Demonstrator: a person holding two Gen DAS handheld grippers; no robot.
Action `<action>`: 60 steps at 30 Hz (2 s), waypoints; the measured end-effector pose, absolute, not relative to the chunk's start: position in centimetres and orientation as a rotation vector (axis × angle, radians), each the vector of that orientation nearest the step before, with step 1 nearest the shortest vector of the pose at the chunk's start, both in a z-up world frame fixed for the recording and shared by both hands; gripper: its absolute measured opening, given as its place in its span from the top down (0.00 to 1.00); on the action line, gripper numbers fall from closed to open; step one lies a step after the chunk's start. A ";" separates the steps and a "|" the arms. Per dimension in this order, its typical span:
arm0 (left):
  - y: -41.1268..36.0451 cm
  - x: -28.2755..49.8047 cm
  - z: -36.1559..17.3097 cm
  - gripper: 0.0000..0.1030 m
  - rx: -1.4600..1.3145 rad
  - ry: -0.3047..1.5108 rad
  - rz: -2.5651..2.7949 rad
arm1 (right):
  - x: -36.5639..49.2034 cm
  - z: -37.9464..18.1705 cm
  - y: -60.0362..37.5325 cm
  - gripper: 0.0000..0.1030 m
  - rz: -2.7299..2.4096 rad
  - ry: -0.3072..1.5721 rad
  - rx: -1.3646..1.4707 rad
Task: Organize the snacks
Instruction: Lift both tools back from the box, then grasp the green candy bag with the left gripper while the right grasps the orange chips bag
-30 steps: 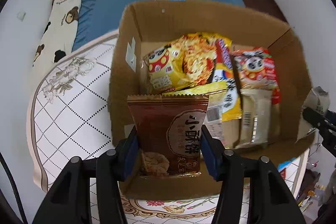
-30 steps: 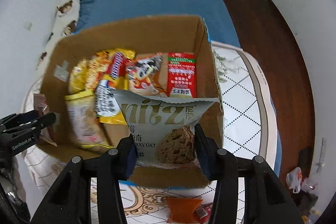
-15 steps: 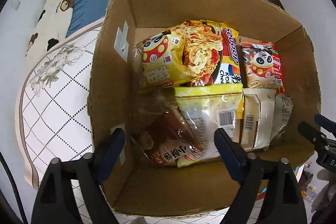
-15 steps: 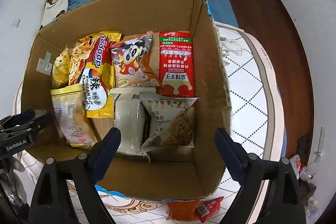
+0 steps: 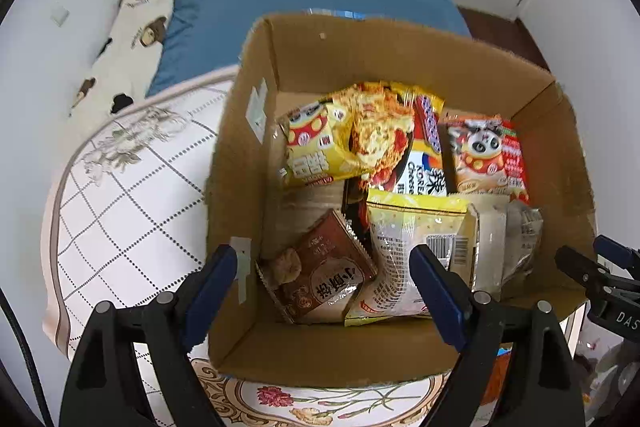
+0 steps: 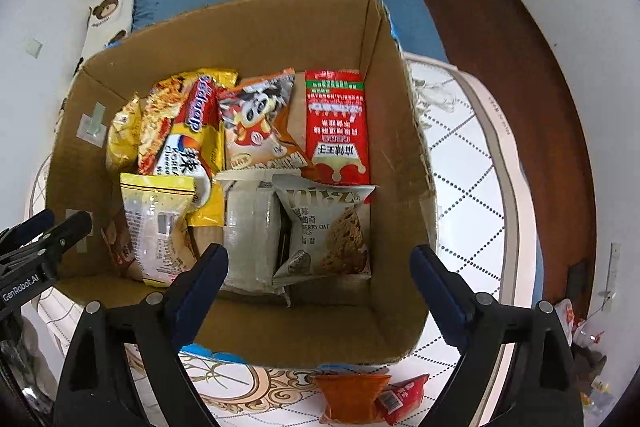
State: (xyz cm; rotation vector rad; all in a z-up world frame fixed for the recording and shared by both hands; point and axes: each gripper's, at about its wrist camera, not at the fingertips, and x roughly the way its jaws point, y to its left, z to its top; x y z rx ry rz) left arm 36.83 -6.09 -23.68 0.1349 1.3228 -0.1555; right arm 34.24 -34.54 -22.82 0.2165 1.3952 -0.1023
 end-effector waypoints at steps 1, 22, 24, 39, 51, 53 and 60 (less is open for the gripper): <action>-6.0 36.4 -23.2 0.14 0.128 1.299 -0.154 | 34.0 -22.5 -34.4 0.08 -0.100 1.383 0.213; -5.2 26.6 -13.8 0.14 0.085 1.015 -0.177 | 25.0 -11.5 -30.2 0.08 -0.062 1.064 0.124; -5.3 25.7 -12.7 0.14 0.087 0.995 -0.189 | 24.1 -10.6 -30.1 0.08 -0.054 1.050 0.136; -3.0 19.8 -14.6 0.14 0.075 1.041 -0.162 | 17.3 -13.6 -32.1 0.08 -0.047 1.134 0.299; 5.7 17.7 -28.7 0.14 0.066 1.355 0.056 | 15.9 -32.6 -34.0 0.22 -0.165 1.508 0.303; 7.0 17.7 -29.3 0.14 0.060 1.368 0.079 | 15.8 -33.9 -33.4 0.35 -0.168 1.531 0.311; 8.9 19.3 -29.6 0.15 0.076 1.378 0.055 | 16.5 -34.4 -28.3 0.41 -0.052 1.523 0.272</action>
